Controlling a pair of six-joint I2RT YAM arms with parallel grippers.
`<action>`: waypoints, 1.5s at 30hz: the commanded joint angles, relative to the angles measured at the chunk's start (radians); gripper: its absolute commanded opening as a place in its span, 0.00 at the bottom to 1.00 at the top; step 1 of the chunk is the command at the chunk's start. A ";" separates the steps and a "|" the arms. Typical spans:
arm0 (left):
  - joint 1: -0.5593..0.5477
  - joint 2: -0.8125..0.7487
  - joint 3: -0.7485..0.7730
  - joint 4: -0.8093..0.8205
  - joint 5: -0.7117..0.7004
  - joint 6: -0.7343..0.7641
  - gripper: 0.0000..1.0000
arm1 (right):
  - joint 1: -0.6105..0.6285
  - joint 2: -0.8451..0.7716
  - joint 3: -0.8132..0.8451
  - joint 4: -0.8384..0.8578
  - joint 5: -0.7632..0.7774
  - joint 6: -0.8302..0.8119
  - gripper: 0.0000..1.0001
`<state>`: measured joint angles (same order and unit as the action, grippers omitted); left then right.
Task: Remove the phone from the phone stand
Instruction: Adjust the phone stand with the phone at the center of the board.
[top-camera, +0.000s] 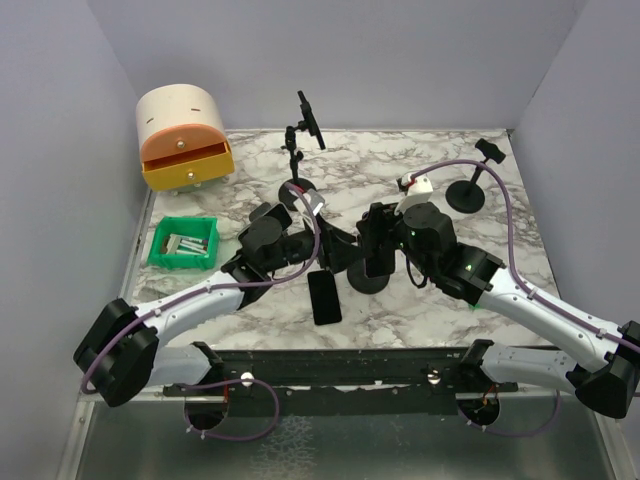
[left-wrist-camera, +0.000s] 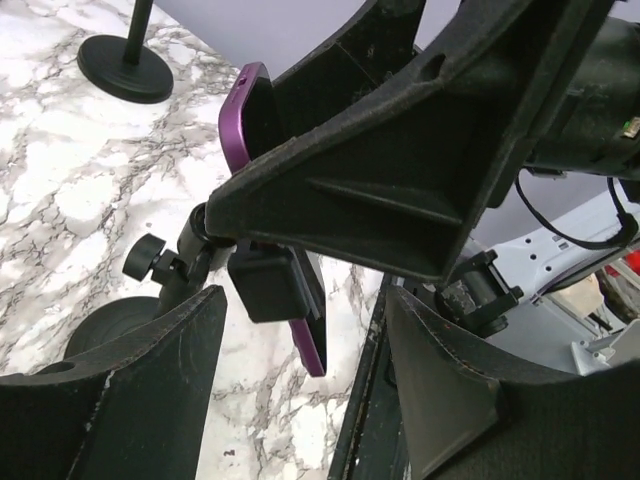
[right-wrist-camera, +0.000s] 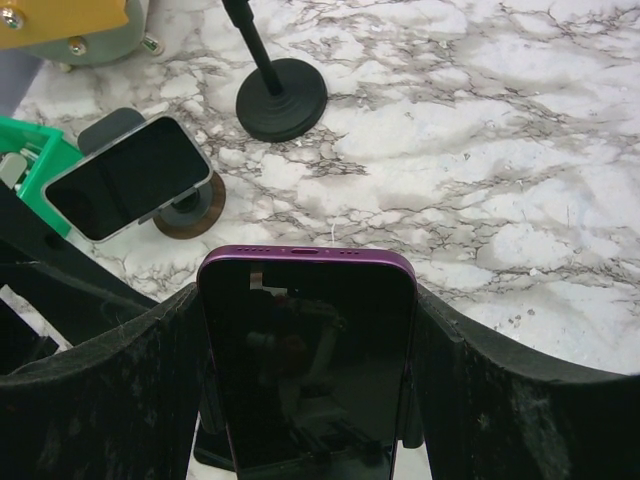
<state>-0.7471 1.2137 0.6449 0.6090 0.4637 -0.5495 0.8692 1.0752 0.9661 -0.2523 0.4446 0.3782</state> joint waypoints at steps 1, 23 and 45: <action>-0.007 0.051 0.051 0.035 0.028 -0.027 0.66 | 0.003 -0.003 0.011 0.032 0.018 0.025 0.21; -0.008 0.081 0.050 0.038 -0.067 -0.045 0.00 | 0.003 -0.004 0.011 0.002 0.037 0.028 0.12; 0.094 0.095 -0.098 0.340 -0.004 -0.304 0.00 | 0.003 -0.013 -0.016 -0.111 0.203 0.037 0.00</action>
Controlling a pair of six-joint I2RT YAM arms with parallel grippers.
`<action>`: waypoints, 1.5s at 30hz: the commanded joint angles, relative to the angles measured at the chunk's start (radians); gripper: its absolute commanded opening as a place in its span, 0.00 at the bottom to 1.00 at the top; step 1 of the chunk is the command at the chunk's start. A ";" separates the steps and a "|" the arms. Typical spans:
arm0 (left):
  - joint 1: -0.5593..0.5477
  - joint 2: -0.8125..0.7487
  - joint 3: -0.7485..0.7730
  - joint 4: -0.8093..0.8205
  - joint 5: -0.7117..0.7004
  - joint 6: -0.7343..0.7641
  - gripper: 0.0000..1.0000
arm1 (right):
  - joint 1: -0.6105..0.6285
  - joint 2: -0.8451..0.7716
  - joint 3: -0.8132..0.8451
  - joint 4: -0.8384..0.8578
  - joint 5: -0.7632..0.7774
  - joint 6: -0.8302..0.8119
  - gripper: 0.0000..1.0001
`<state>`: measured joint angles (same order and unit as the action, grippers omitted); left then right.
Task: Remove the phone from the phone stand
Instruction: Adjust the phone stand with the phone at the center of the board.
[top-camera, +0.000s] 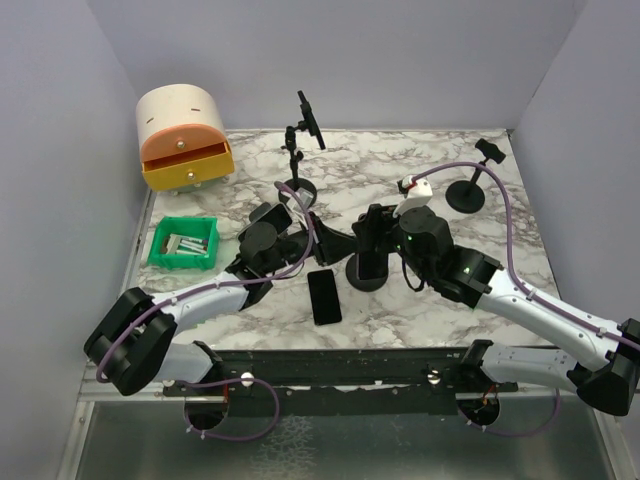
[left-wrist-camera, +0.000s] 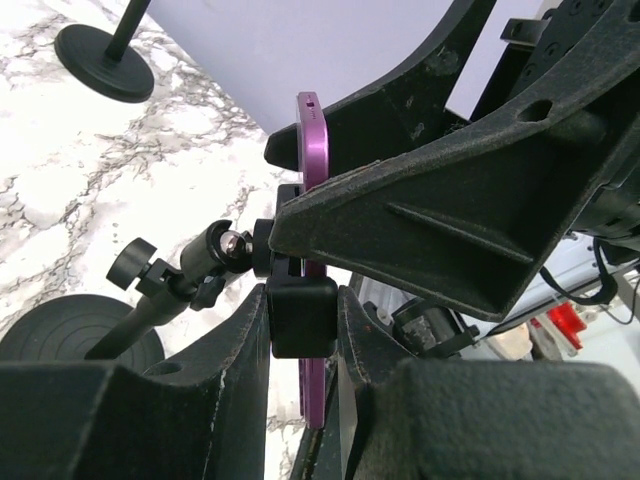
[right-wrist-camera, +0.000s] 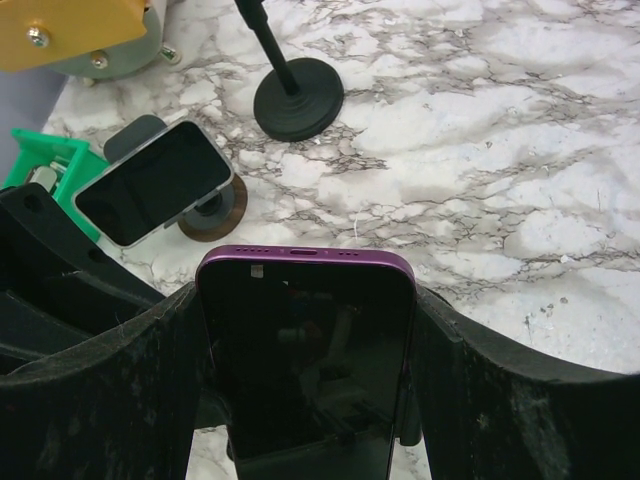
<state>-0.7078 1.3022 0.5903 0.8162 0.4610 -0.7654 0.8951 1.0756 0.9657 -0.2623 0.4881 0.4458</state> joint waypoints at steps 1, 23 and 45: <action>0.058 0.009 -0.051 0.154 -0.002 -0.101 0.00 | -0.024 -0.014 -0.016 -0.102 0.161 -0.030 0.00; 0.087 -0.011 -0.088 0.202 0.010 -0.131 0.00 | -0.025 -0.031 -0.032 -0.156 0.244 -0.016 0.00; 0.096 0.058 -0.079 0.247 -0.002 -0.194 0.00 | -0.025 -0.173 -0.121 -0.035 0.039 0.051 0.00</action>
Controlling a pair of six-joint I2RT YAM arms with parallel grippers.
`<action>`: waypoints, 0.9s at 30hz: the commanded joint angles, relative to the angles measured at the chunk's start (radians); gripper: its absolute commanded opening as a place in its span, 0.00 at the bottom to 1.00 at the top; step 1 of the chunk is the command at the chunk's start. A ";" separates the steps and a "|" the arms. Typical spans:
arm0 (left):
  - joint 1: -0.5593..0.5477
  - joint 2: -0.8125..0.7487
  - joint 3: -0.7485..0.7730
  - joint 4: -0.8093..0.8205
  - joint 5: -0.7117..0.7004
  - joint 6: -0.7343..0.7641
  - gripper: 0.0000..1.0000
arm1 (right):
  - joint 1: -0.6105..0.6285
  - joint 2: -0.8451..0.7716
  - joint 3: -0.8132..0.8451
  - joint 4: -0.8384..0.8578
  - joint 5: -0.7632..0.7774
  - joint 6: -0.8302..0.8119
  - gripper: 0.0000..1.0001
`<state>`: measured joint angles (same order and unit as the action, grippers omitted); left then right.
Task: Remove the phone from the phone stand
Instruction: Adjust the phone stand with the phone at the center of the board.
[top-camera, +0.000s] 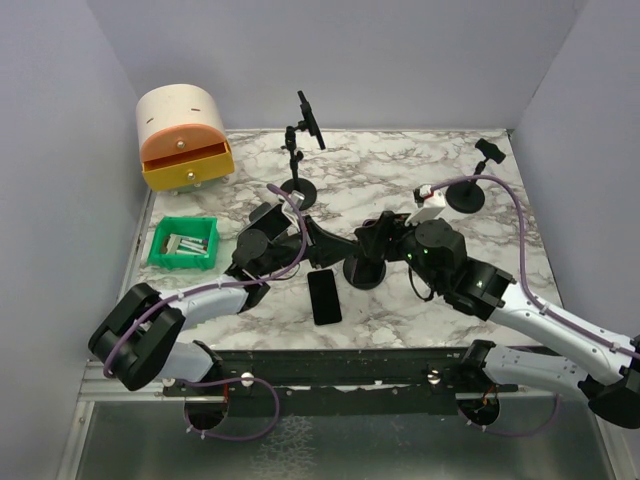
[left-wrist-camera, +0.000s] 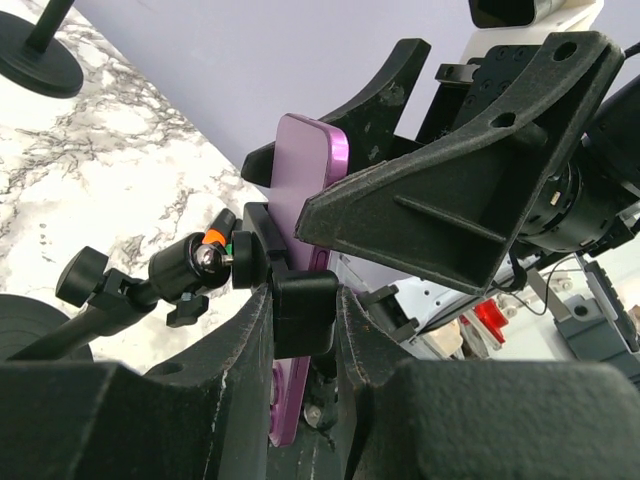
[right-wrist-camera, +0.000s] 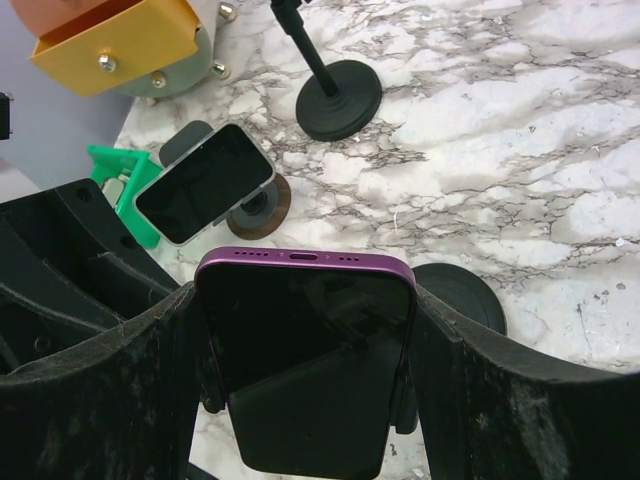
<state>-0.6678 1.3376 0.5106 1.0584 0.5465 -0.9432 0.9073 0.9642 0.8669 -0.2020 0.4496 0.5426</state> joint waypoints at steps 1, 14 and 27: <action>0.056 0.026 0.004 0.010 -0.085 -0.019 0.00 | -0.037 -0.063 -0.023 -0.090 0.069 -0.043 0.00; 0.050 -0.019 0.027 -0.053 0.007 0.083 0.42 | -0.036 0.018 0.060 -0.140 0.074 -0.019 0.00; -0.050 -0.058 0.142 -0.374 -0.018 0.341 0.64 | -0.036 0.082 0.131 -0.166 0.067 -0.024 0.00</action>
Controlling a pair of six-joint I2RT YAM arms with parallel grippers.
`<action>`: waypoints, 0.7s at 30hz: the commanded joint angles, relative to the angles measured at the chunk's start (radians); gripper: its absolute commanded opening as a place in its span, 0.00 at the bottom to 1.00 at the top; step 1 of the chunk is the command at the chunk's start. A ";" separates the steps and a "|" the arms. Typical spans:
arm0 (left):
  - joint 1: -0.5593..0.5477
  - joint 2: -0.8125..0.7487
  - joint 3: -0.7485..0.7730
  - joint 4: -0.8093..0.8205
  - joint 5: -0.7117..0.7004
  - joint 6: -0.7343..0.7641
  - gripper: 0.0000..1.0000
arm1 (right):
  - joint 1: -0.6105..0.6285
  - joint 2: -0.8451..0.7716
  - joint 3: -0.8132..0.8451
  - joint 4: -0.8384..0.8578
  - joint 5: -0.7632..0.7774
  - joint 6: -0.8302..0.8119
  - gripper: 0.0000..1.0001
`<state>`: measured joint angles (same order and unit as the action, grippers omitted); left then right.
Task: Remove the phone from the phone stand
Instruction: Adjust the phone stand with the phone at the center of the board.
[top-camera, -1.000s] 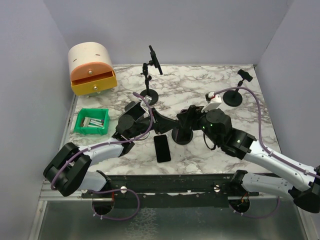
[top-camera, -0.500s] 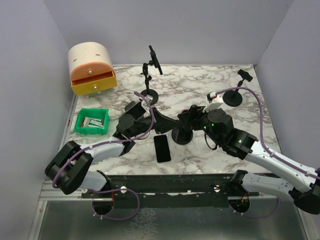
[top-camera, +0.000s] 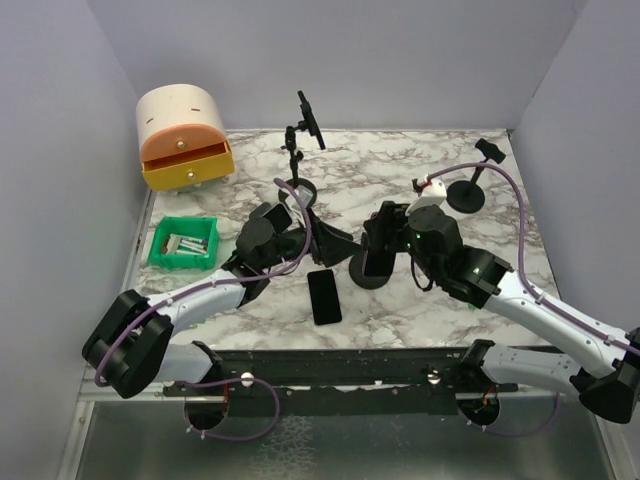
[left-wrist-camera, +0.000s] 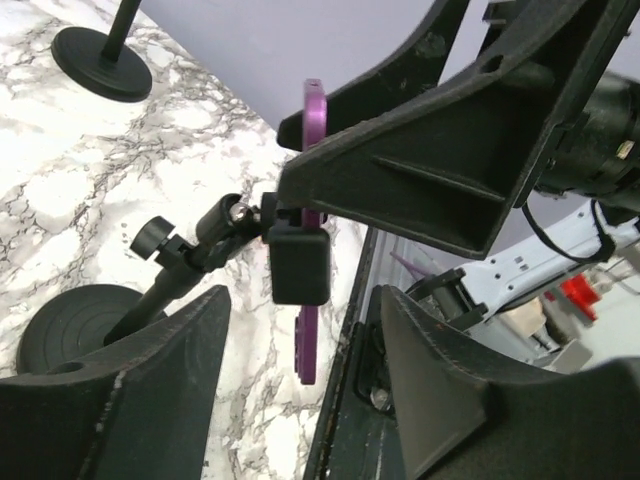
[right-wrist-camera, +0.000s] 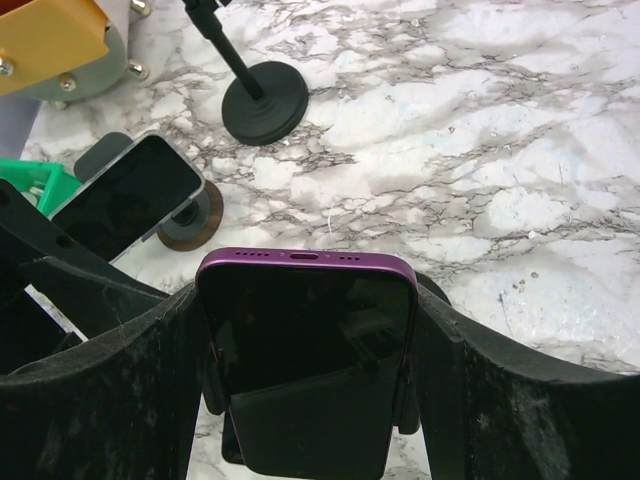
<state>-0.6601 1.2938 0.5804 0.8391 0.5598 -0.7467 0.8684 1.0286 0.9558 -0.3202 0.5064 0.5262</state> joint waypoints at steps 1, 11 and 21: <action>-0.073 -0.011 0.087 -0.181 -0.048 0.170 0.66 | 0.002 0.020 0.046 -0.050 0.007 -0.008 0.00; -0.115 0.038 0.193 -0.336 -0.173 0.265 0.68 | 0.002 0.044 0.066 -0.062 -0.018 -0.012 0.00; -0.118 0.059 0.201 -0.368 -0.187 0.288 0.38 | 0.002 0.053 0.067 -0.065 -0.025 -0.012 0.00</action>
<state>-0.7738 1.3453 0.7647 0.4980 0.3985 -0.4889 0.8684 1.0691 0.9970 -0.3527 0.5049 0.5148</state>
